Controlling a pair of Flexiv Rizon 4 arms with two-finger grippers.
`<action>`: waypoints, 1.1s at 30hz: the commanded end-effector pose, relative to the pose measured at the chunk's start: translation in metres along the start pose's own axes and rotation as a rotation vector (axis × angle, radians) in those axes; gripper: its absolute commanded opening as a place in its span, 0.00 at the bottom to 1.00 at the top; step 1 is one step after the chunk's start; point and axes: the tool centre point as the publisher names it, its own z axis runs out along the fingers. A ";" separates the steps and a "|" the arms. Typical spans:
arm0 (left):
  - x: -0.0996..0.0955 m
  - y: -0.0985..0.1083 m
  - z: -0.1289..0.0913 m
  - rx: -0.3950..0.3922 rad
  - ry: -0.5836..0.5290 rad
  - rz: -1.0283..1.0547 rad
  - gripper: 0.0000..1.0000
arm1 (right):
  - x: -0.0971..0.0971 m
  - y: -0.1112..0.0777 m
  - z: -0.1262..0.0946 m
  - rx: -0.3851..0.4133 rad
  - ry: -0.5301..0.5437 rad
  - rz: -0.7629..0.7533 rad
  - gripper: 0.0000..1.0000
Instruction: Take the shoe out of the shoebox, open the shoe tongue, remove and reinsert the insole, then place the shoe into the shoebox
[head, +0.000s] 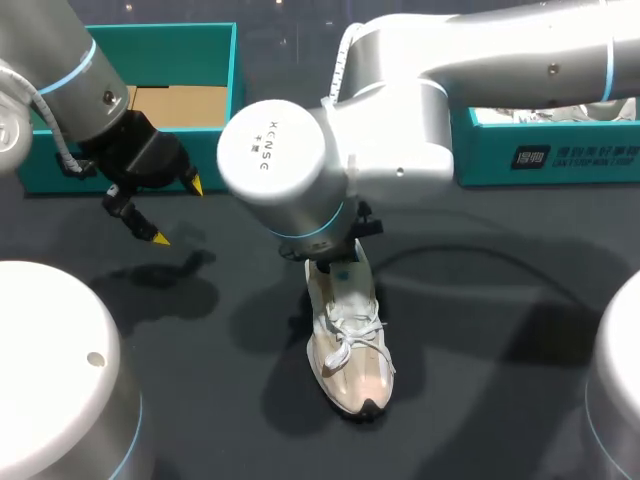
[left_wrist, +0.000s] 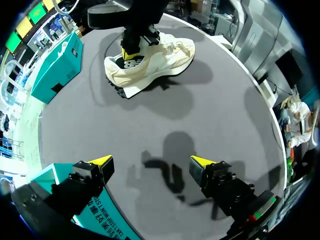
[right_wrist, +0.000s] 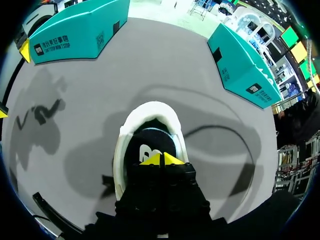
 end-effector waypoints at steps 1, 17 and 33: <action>0.001 0.000 -0.001 -0.002 -0.001 0.001 1.00 | 0.009 -0.006 0.012 0.004 -0.014 0.016 0.00; 0.001 0.000 -0.001 -0.002 -0.001 0.001 1.00 | 0.009 -0.010 0.003 -0.064 -0.097 0.002 0.00; 0.001 0.000 -0.001 -0.002 -0.001 0.001 1.00 | 0.004 -0.018 0.045 0.034 -0.190 -0.045 0.00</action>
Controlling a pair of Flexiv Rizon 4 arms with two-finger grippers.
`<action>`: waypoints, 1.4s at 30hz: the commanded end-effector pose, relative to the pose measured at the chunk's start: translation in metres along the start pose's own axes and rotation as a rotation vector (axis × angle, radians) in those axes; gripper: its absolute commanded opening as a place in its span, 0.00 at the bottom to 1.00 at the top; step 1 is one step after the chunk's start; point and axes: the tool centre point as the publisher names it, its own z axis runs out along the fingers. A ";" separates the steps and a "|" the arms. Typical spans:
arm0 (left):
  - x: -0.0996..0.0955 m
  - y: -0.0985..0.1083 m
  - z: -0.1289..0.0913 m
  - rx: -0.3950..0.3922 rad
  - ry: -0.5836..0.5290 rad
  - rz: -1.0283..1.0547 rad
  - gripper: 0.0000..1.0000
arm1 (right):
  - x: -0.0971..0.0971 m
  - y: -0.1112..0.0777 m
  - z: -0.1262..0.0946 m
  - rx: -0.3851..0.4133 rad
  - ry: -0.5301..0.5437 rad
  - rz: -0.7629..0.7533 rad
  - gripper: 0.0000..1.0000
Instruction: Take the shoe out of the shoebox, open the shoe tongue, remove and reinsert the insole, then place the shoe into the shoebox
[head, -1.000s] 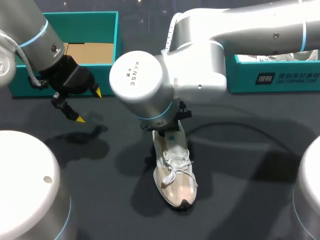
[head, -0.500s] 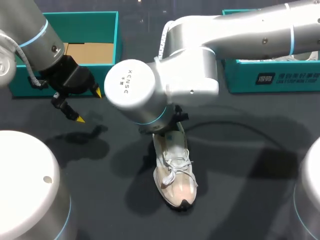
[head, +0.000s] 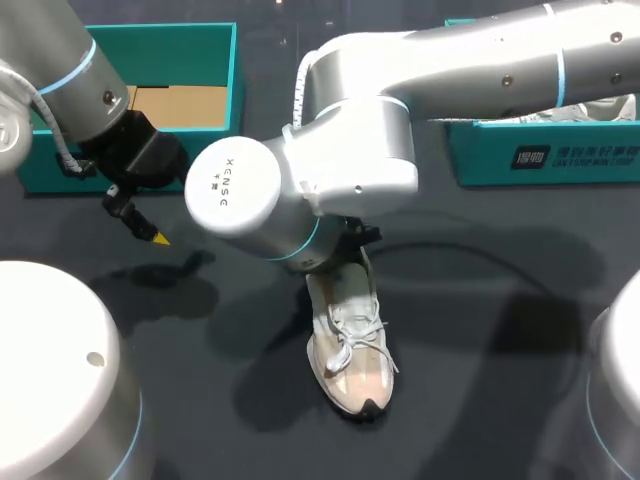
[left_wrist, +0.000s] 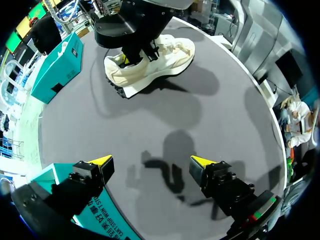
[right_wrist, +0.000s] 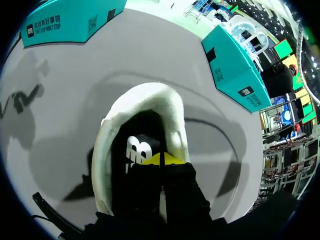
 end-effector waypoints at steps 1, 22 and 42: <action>0.001 0.000 -0.001 -0.002 -0.001 0.001 1.00 | 0.019 -0.008 0.016 0.031 -0.018 0.010 0.00; 0.001 0.000 -0.001 -0.002 -0.001 0.001 1.00 | 0.013 0.007 0.022 0.085 0.129 -0.004 0.00; 0.001 0.000 -0.001 -0.002 -0.001 0.001 1.00 | 0.006 0.008 -0.026 0.107 0.210 -0.062 0.00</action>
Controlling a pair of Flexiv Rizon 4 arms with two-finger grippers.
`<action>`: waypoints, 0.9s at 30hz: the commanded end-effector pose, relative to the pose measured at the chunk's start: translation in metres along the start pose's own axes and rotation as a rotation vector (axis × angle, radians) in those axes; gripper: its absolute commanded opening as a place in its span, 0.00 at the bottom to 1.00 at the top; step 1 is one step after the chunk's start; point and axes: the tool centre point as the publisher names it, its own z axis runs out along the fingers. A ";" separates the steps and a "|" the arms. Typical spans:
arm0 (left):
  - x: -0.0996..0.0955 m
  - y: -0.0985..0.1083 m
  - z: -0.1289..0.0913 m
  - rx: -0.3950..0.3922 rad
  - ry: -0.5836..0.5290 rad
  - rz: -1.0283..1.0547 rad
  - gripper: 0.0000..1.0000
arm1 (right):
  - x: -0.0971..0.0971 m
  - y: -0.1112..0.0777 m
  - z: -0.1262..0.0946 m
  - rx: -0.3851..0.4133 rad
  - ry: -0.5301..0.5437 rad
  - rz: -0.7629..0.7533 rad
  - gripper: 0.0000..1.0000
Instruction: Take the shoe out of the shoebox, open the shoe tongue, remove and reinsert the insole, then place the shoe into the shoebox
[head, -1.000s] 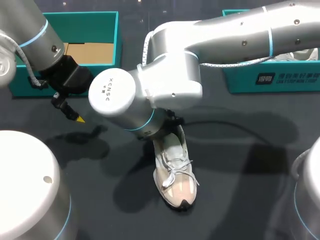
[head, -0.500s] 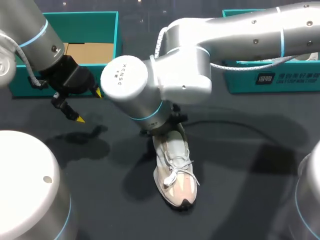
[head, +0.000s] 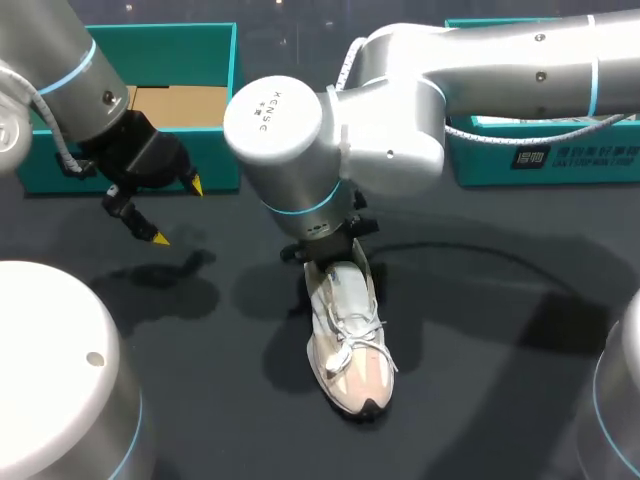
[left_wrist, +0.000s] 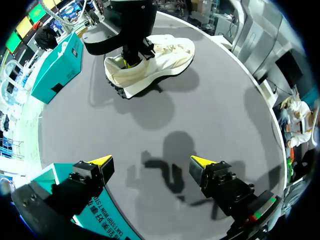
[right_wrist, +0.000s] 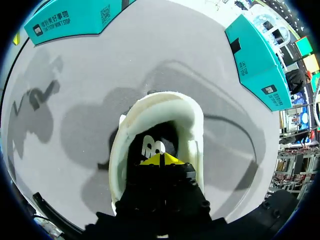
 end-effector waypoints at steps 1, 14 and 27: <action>0.001 0.000 -0.001 -0.002 -0.001 0.001 1.00 | -0.006 0.002 -0.017 -0.011 0.006 -0.012 0.00; 0.001 0.000 -0.001 -0.002 -0.001 0.001 1.00 | -0.010 0.012 -0.031 0.022 0.055 -0.035 0.00; 0.001 0.000 -0.001 -0.002 -0.001 0.001 1.00 | 0.000 -0.008 -0.039 0.063 0.050 -0.069 0.38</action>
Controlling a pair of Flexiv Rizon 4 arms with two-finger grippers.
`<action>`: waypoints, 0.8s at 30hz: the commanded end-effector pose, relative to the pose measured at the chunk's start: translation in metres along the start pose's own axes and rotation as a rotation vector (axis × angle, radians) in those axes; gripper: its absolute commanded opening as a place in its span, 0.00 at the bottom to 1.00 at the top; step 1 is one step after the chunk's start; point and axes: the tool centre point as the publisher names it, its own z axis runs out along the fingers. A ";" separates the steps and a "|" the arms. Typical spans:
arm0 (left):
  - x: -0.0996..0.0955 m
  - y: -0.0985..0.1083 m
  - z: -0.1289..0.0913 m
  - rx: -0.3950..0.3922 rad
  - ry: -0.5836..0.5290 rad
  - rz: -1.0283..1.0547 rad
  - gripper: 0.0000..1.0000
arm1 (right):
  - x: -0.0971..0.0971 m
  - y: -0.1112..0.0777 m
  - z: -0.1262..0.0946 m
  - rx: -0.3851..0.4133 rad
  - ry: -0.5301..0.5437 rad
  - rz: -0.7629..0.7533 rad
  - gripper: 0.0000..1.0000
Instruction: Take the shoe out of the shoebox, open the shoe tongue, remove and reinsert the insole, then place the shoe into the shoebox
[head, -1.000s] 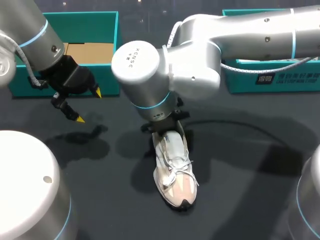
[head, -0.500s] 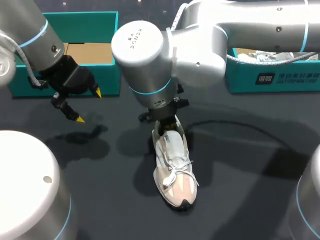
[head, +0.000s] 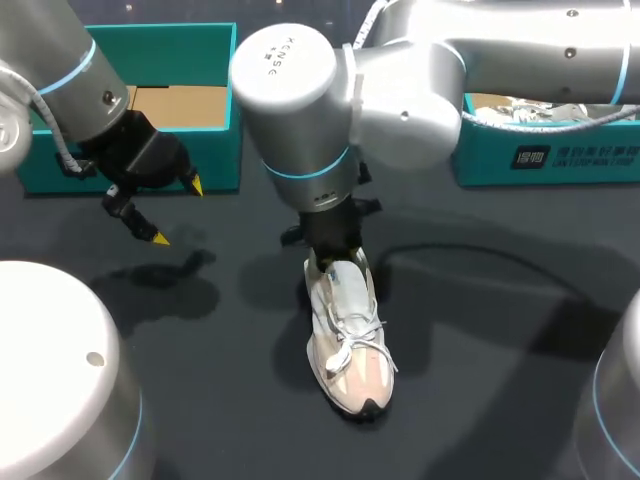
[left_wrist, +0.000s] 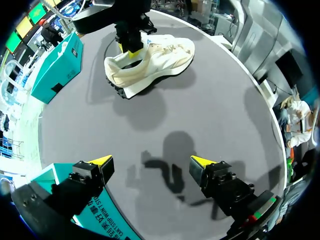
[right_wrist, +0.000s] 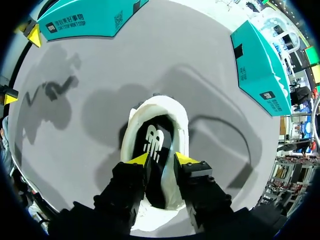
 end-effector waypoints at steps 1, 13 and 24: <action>0.001 0.000 -0.001 -0.002 -0.001 0.001 1.00 | 0.005 -0.002 0.003 0.017 -0.003 -0.006 0.40; 0.001 0.000 -0.001 -0.002 -0.001 0.001 1.00 | 0.010 -0.001 0.015 0.078 0.012 -0.027 0.73; 0.001 0.000 -0.001 -0.002 -0.001 0.001 1.00 | 0.006 -0.002 0.010 0.066 -0.007 -0.010 0.89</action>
